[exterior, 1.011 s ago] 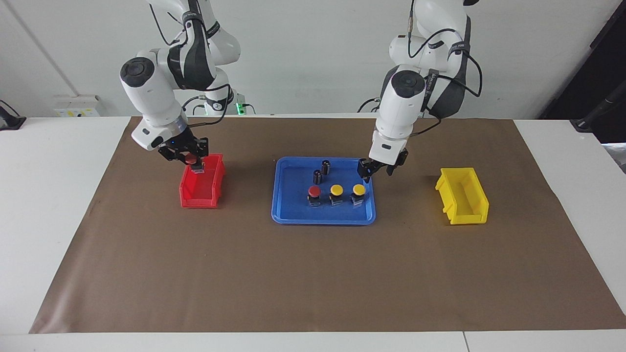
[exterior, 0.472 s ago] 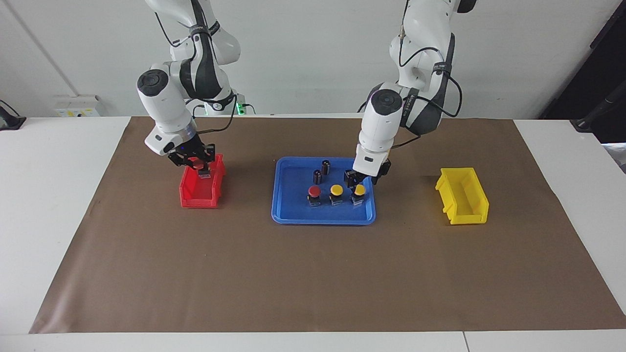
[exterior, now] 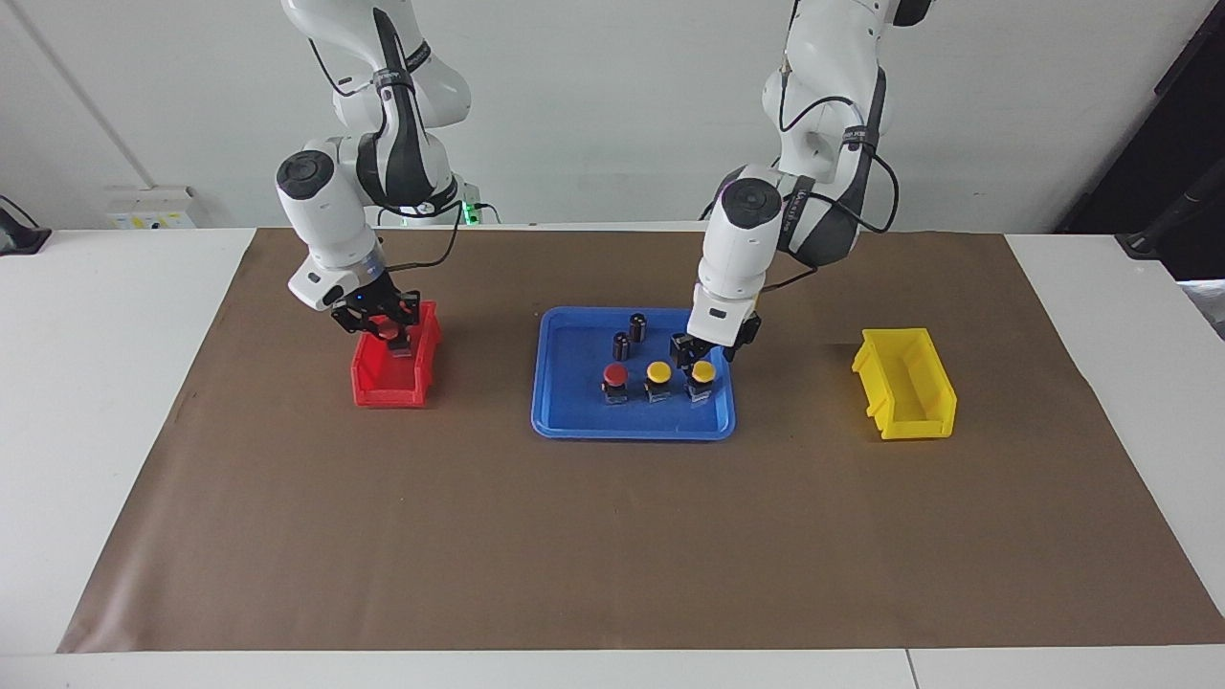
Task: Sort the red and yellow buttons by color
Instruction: 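Grasp a yellow button with the left gripper while the right gripper releases, then carry the yellow button into the yellow bin with the left gripper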
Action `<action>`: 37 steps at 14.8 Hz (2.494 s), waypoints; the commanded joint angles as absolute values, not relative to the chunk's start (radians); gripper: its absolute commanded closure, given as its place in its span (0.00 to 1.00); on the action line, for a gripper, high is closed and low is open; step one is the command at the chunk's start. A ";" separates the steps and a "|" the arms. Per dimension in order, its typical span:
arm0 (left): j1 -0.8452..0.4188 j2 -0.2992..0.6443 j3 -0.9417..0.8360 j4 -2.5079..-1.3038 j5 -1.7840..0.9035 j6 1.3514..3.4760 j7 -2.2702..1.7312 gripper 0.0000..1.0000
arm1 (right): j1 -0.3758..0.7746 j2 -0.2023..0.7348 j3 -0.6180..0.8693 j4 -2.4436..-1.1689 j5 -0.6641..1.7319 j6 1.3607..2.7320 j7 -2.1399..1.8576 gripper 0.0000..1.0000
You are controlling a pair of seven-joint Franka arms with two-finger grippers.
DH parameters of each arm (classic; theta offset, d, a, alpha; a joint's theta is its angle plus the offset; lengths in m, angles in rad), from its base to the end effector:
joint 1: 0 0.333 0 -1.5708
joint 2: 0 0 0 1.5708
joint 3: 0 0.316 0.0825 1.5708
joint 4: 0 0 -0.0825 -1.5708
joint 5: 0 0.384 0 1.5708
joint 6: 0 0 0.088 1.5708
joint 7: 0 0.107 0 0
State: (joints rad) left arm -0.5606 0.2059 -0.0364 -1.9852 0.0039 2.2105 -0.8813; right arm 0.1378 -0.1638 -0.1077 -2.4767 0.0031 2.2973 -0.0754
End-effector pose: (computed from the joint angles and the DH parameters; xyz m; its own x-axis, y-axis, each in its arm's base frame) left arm 0.4932 -0.3343 0.3642 0.9602 0.2792 0.0091 0.2790 -0.9601 0.0178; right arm 0.4548 0.0141 0.3507 0.9944 0.1050 -0.0150 0.1046 -0.9943 -0.0210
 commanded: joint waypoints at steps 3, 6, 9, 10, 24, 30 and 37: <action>-0.589 0.215 -0.020 -2.000 -0.006 2.241 -0.934 0.88 | 0.123 -0.187 -0.100 -2.507 0.020 2.316 -0.112 0.58; -0.617 0.215 -0.017 -1.981 -0.006 2.202 -0.986 0.98 | 0.123 -0.187 -0.100 -2.505 0.020 2.316 -0.112 0.55; -0.603 0.206 -0.015 -1.847 -0.005 2.015 -0.979 0.99 | 0.123 -0.186 -0.100 -2.502 0.020 2.315 -0.112 0.52; -0.603 0.192 -0.008 -1.829 0.003 1.961 -0.968 0.99 | 0.123 -0.184 -0.100 -2.500 0.020 2.313 -0.113 0.51; -0.029 -0.052 0.017 -2.032 0.054 1.923 -0.048 0.99 | 0.211 -0.013 -0.095 -2.052 0.021 2.011 -0.006 0.38; -0.031 -0.071 0.017 -2.184 0.054 2.070 -0.049 0.99 | 0.463 0.220 -0.095 -1.683 0.021 1.982 0.406 0.34; -0.034 -0.046 0.017 -2.275 0.054 2.220 -0.067 0.90 | 0.655 0.475 -0.095 -1.496 0.006 2.046 0.692 0.28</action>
State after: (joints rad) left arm -0.0349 -0.0317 0.0187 -2.2587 0.0419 2.1923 -0.0572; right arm 0.6429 0.4443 -0.0897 -1.5337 0.0124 2.0442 0.6749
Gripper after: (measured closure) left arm 0.590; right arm 0.273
